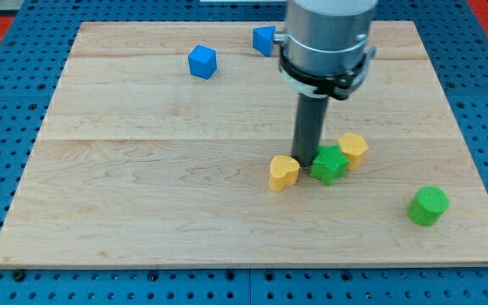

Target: Push yellow hexagon to the right side of the green star

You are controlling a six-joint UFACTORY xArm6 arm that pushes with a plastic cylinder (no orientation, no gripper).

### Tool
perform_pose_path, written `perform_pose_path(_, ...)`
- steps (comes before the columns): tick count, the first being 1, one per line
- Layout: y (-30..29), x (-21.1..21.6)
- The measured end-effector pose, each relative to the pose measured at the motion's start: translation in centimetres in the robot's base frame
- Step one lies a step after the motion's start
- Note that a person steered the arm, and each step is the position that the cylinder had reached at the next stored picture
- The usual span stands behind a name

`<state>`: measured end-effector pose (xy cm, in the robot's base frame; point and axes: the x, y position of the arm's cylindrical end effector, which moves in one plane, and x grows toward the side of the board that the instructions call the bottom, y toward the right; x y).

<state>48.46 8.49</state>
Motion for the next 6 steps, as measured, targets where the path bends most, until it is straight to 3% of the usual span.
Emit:
perform_pose_path(1,2.3,1.9)
perform_pose_path(3,1.6,-2.6)
perform_pose_path(5,8.4,-4.9)
perform_pose_path(6,9.2,-2.3)
